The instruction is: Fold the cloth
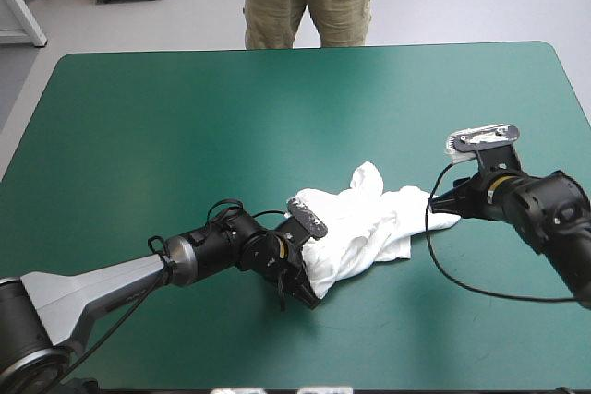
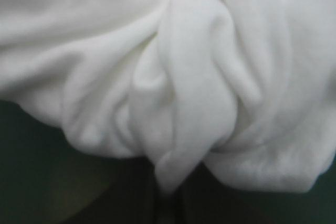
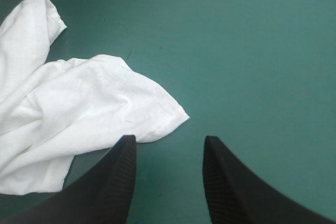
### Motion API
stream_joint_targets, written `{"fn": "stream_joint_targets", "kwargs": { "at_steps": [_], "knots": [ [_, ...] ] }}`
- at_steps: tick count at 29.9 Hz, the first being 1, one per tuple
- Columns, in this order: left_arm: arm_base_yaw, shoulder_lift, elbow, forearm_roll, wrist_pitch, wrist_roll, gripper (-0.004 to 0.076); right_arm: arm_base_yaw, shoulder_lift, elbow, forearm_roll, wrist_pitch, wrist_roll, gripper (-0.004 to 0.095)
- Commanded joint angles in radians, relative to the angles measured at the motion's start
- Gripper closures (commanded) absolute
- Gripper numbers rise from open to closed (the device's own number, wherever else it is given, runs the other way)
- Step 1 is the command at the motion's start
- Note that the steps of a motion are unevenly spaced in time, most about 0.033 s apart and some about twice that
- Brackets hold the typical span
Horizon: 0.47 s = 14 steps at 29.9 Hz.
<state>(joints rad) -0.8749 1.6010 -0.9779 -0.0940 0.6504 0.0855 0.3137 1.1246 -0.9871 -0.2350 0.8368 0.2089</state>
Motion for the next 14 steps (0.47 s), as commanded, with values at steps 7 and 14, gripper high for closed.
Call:
{"fn": "stream_joint_targets", "kwargs": {
  "at_steps": [7, 14],
  "knots": [
    [0.0, -0.024, -0.019, -0.003, 0.003, -0.01, 0.0731, -0.216, 0.223, -0.024, 0.295, -0.1, -0.319, 0.0497],
    [0.0, -0.024, -0.019, -0.003, 0.003, -0.01, 0.0731, -0.216, 0.369, -0.024, 0.293, -0.137, -0.325, 0.0497]
  ]
}}
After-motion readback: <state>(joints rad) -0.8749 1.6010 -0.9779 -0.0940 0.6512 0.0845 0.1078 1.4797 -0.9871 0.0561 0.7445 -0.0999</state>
